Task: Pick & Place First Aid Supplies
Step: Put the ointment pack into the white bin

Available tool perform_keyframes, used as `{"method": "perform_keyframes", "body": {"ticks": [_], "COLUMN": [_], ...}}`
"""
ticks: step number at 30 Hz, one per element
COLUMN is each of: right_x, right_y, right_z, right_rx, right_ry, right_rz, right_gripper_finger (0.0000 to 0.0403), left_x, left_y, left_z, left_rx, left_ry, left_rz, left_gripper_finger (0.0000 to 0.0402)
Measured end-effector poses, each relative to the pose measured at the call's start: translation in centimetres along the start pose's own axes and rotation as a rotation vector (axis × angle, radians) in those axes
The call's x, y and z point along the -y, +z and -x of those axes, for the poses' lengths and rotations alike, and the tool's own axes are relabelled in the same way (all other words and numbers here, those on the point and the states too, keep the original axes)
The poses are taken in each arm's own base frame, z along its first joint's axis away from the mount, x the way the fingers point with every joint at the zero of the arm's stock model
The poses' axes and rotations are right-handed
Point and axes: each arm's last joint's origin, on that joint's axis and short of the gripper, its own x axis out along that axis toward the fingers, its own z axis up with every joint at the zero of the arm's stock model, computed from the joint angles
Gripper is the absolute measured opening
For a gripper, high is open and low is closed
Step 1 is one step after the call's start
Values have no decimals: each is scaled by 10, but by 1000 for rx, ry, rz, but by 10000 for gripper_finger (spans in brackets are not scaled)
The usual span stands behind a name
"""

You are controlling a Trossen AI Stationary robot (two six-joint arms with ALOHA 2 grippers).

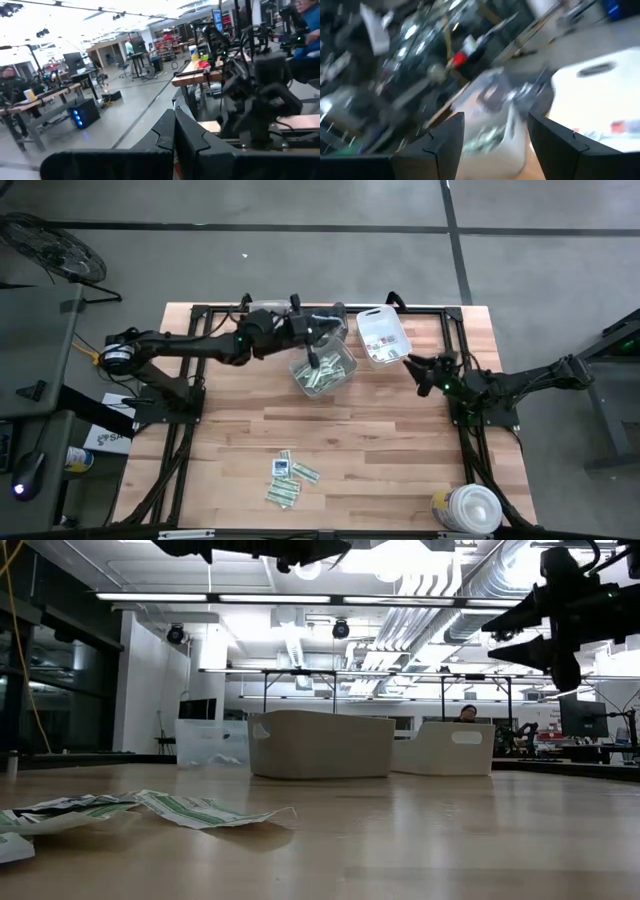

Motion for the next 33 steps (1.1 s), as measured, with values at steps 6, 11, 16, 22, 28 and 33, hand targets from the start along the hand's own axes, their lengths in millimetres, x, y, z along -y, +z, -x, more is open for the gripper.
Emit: {"method": "perform_keyframes", "body": {"ticks": [6, 11, 16, 22, 28, 33], "right_x": [-2, -11, -18, -42, -71, -94], "right_y": [8, 12, 19, 35, 48, 50], "right_z": [0, -1, -11, -39, -80, -115], "right_rx": [109, 101, 146, 130, 123, 83], "right_ry": [-37, 87, 72, 33, -42, -33], "right_rz": [-135, -78, -22, 104, 223, 272], "right_gripper_finger": [211, 211, 211, 211, 211, 211], "left_x": [-7, -7, -4, -1, 0, -2], "left_y": [-1, -3, -11, -22, -24, -24], "left_z": [-2, -5, -12, -19, -21, -21], "left_rx": [28, 36, 63, 42, 61, 36], "left_ry": [31, 74, 86, 97, 125, 198], "left_rz": [15, 19, 34, 66, 47, -48], "left_gripper_finger": [0, 0, 0, 0, 0, 0]}}
